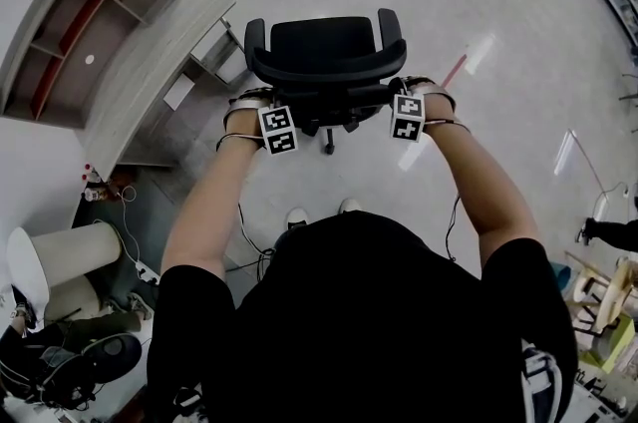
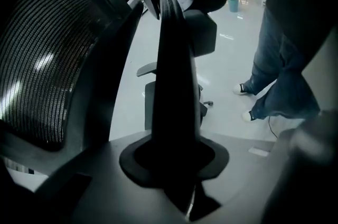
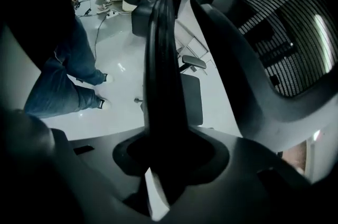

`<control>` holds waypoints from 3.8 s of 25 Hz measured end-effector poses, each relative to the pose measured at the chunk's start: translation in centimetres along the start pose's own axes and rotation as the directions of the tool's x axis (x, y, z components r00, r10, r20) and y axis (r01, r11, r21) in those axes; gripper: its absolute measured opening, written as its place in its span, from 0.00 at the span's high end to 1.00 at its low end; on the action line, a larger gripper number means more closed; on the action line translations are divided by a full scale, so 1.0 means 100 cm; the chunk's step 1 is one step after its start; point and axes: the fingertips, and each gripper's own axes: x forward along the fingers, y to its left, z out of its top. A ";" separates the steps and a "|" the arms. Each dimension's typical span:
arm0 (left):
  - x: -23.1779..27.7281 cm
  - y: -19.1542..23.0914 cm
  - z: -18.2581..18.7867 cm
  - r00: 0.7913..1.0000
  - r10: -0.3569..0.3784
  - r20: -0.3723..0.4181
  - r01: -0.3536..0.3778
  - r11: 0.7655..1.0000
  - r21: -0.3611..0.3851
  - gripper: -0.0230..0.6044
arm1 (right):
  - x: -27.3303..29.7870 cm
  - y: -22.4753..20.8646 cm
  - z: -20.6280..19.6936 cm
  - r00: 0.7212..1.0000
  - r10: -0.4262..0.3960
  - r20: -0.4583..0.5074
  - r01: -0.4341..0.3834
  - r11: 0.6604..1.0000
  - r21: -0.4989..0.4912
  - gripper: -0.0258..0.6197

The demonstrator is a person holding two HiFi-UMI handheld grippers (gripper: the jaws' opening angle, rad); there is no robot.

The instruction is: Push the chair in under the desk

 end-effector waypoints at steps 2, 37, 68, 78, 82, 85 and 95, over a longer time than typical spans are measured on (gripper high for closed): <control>0.001 -0.001 -0.002 1.000 -0.001 -0.002 0.001 1.000 0.009 0.82 | 0.004 0.002 -0.001 1.000 -0.026 -0.008 0.026 0.999 -0.022 0.82; -0.032 -0.065 -0.022 0.999 -0.026 -0.039 0.024 0.997 -0.068 0.85 | -0.012 0.040 0.030 0.999 -0.036 0.018 0.037 0.995 -0.097 0.84; -0.119 -0.206 -0.161 0.975 -0.048 -0.216 -0.048 0.907 -0.418 0.85 | -0.013 0.074 0.221 0.980 0.030 0.198 0.060 0.898 -0.436 0.83; -0.153 -0.262 -0.215 0.959 -0.069 -0.275 -0.092 0.842 -0.532 0.85 | -0.016 0.096 0.305 0.965 0.075 0.253 0.080 0.831 -0.550 0.83; -0.164 -0.278 -0.238 0.952 -0.084 -0.294 -0.103 0.818 -0.566 0.85 | -0.016 0.102 0.339 0.956 0.092 0.278 0.092 0.808 -0.582 0.83; -0.171 -0.288 -0.256 0.948 -0.088 -0.306 -0.114 0.803 -0.585 0.85 | -0.016 0.105 0.363 0.952 0.098 0.291 0.102 0.793 -0.600 0.82; -0.187 -0.309 -0.314 0.940 -0.098 -0.327 -0.136 0.772 -0.621 0.85 | -0.012 0.112 0.435 0.943 0.117 0.312 0.115 0.765 -0.633 0.82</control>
